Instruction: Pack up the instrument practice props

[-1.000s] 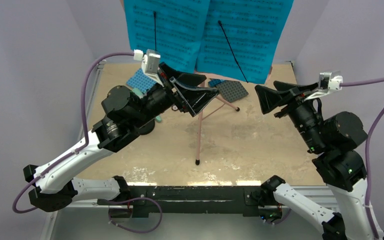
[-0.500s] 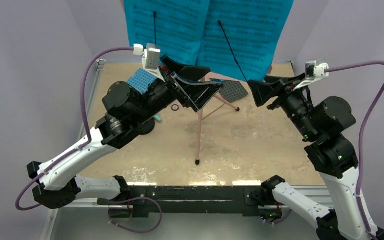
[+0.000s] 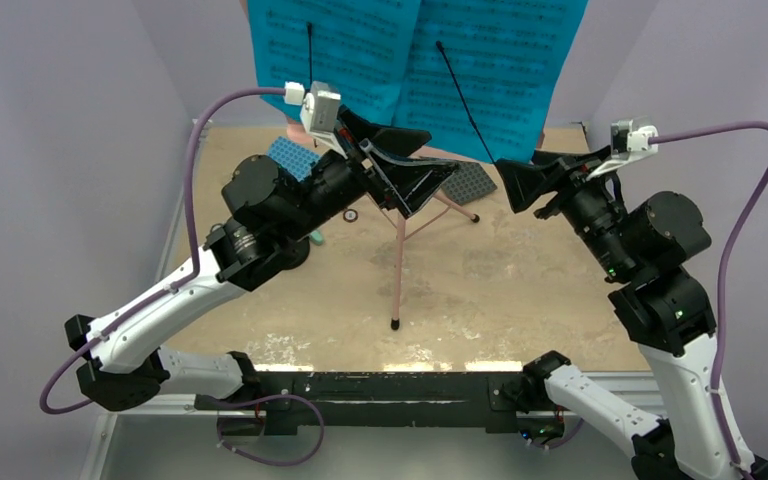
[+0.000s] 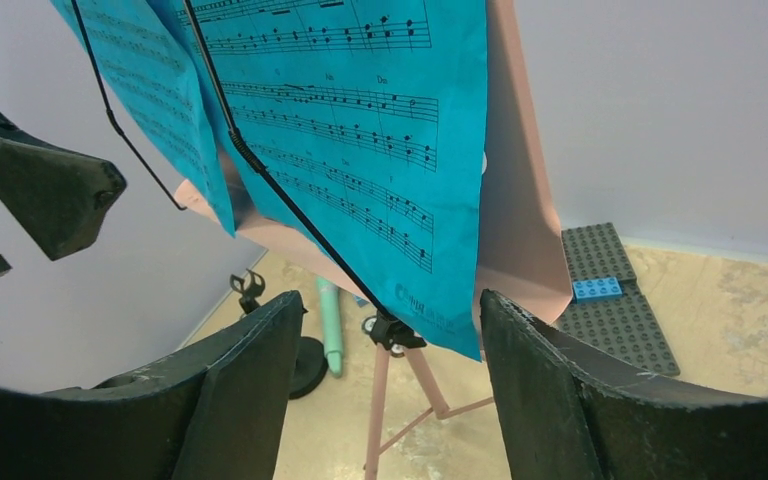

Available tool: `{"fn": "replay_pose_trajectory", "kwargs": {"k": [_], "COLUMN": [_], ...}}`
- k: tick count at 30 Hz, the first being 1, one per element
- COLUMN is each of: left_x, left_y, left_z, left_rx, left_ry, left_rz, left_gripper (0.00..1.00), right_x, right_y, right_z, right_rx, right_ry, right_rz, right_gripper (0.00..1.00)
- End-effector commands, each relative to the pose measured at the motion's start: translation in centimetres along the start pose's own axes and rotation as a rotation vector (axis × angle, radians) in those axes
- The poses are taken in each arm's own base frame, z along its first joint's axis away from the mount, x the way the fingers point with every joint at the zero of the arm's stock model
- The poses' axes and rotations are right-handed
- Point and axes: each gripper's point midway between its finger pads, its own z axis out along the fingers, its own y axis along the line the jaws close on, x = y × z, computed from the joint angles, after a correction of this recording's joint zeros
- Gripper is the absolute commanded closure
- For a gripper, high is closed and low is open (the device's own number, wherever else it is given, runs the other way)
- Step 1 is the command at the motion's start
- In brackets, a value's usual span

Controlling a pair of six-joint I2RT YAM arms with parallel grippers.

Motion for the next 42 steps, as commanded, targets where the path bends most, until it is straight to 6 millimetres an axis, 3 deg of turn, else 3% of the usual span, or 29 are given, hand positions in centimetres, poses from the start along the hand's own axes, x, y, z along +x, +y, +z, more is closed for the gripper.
{"fn": "replay_pose_trajectory", "kwargs": {"k": [1, 8, 16, 23, 28, 29, 30, 31, 33, 37, 42], "left_x": [-2.3, -2.2, -1.9, -2.2, -2.3, -2.4, -2.5, -2.3, -2.2, -2.0, -2.2], "left_y": [-1.4, -1.2, -0.1, 1.7, 1.9, 1.9, 1.8, 1.8, 1.9, 1.9, 1.7], "left_z": [0.7, 1.6, 2.0, 2.5, 3.1, 3.2, 3.4, 3.6, 3.8, 4.0, 4.1], "left_rx": [0.039, 0.035, -0.008, -0.095, -0.1, -0.099, -0.095, -0.095, -0.094, -0.092, -0.085], "left_ry": [-0.057, -0.057, -0.062, -0.089, -0.101, -0.105, -0.108, -0.103, -0.099, -0.096, -0.101], "left_rz": [0.024, 0.032, 0.054, 0.067, 0.081, 0.083, 0.085, 0.085, 0.085, 0.076, 0.072], "left_gripper": [0.05, 0.05, 0.06, 0.11, 0.16, 0.17, 0.18, 0.19, 0.19, 0.21, 0.22], "right_x": [-1.1, -1.4, -1.8, -1.9, -2.0, -2.0, -2.1, -2.1, -2.1, -2.2, -2.5], "right_y": [0.2, 1.1, 1.0, 0.8, 0.8, 0.6, 0.4, 0.3, 0.2, 0.4, 1.0], "right_z": [0.3, 1.3, 1.0, 0.3, 0.3, 0.2, 0.2, 0.2, 0.1, 0.1, 0.4], "right_rx": [-0.009, -0.056, -0.053, -0.046, -0.042, -0.033, -0.02, -0.014, -0.008, -0.018, -0.045], "right_ry": [-0.03, -0.016, -0.031, -0.047, -0.045, -0.046, -0.049, -0.047, -0.05, -0.047, -0.045], "right_rz": [-0.023, -0.029, -0.032, -0.033, -0.042, -0.04, -0.038, -0.037, -0.039, -0.042, -0.039], "right_gripper": [0.33, 0.5, 0.62, 0.67, 0.67, 0.63, 0.49, 0.41, 0.35, 0.33, 0.44]}}
